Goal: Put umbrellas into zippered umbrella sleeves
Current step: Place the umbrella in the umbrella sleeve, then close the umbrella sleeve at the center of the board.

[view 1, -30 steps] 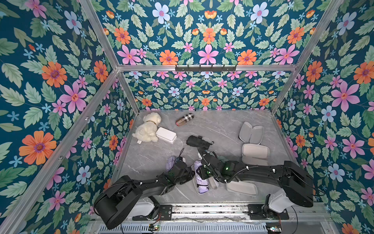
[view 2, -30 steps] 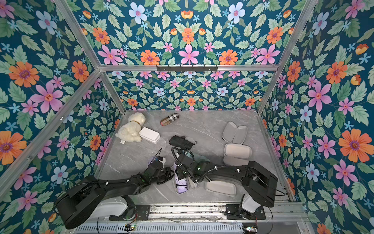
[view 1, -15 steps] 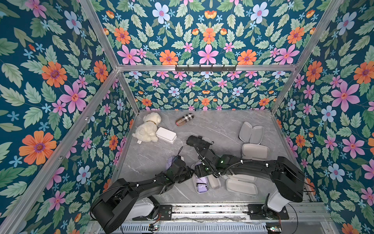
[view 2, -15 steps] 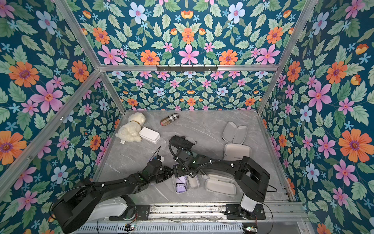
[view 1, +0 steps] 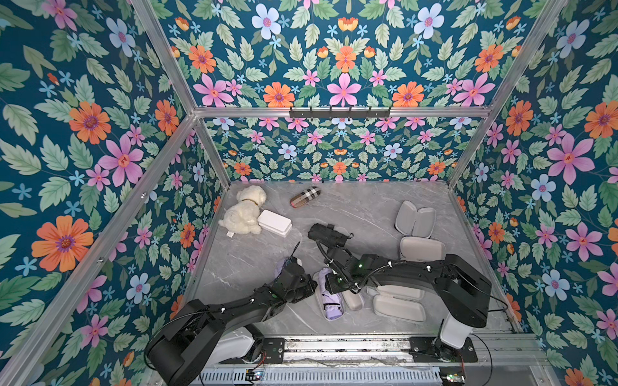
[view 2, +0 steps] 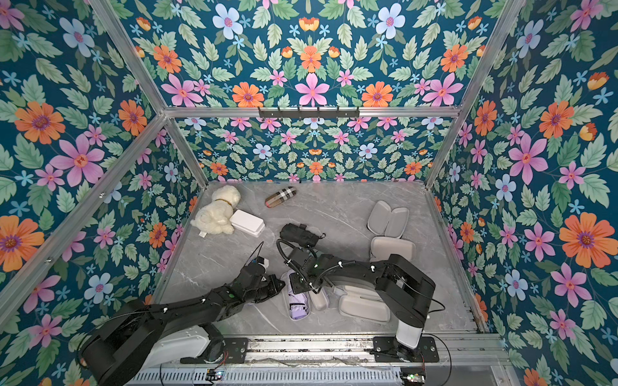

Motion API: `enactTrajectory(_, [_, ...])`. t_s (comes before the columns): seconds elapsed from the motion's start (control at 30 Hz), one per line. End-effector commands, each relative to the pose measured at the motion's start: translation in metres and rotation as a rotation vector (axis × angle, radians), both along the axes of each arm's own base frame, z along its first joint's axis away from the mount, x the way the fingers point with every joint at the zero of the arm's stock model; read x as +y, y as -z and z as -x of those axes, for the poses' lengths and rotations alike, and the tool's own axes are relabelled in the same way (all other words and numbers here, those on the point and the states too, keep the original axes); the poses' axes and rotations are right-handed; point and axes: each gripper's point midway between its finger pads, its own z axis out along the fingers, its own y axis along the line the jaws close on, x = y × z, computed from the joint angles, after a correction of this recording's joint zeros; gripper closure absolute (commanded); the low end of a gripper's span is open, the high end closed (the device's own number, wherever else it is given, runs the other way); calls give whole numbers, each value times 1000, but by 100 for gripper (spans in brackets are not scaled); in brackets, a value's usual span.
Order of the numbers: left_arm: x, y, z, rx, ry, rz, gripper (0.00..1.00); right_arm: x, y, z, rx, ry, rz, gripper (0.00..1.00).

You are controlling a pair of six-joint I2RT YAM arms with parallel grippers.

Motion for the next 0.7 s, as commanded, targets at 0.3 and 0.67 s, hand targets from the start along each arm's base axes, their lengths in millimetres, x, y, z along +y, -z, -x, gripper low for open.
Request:
enactTrajectory(0.3, [3,-38,-27,-109,43,25,87,9,-16,10,62,-119,-79,65])
enactTrajectory(0.67, [31,-39,-13,-46,33,-50,54,3,-64,13,87,-100,-119,26])
